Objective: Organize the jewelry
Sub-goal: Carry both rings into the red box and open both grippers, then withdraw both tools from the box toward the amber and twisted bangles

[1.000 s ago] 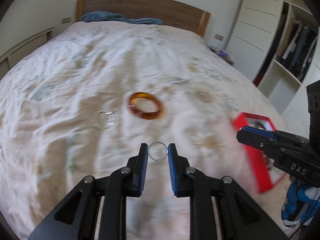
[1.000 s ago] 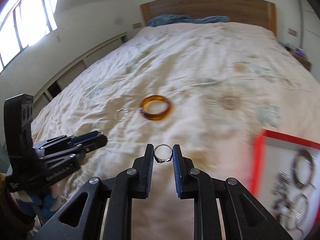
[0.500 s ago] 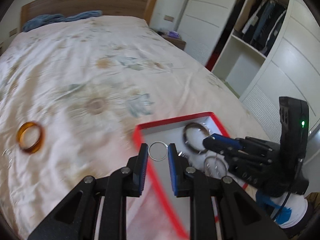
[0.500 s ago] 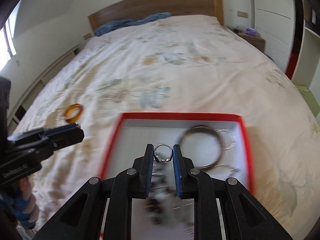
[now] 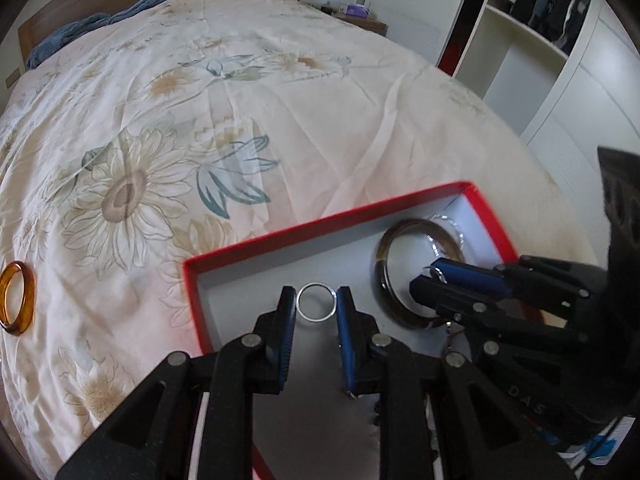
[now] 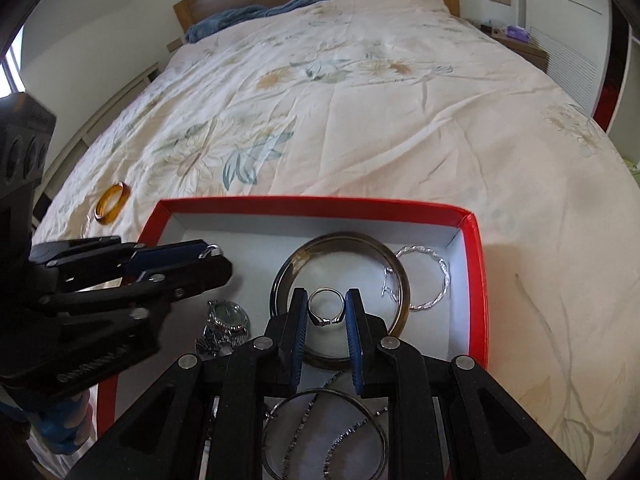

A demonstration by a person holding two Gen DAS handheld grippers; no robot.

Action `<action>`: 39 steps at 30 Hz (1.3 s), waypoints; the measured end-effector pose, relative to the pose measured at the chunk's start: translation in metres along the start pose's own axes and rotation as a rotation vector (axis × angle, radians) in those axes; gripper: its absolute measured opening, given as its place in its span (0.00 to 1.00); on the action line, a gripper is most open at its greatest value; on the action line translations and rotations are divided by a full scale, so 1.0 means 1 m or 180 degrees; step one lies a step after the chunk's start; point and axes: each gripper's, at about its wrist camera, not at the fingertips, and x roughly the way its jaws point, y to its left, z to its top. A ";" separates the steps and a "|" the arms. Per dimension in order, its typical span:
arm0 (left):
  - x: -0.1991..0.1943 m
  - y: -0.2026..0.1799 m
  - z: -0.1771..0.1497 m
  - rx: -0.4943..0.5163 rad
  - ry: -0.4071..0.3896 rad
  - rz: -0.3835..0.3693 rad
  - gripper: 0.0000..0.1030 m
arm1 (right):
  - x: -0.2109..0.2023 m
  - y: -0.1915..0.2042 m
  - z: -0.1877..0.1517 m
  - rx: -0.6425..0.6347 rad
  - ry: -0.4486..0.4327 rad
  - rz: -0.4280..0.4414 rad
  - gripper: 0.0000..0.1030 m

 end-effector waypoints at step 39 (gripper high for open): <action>-0.249 0.003 -0.125 -0.0102 -0.0677 0.0274 0.30 | -0.233 0.114 -0.100 0.0009 -0.0686 -0.0136 0.38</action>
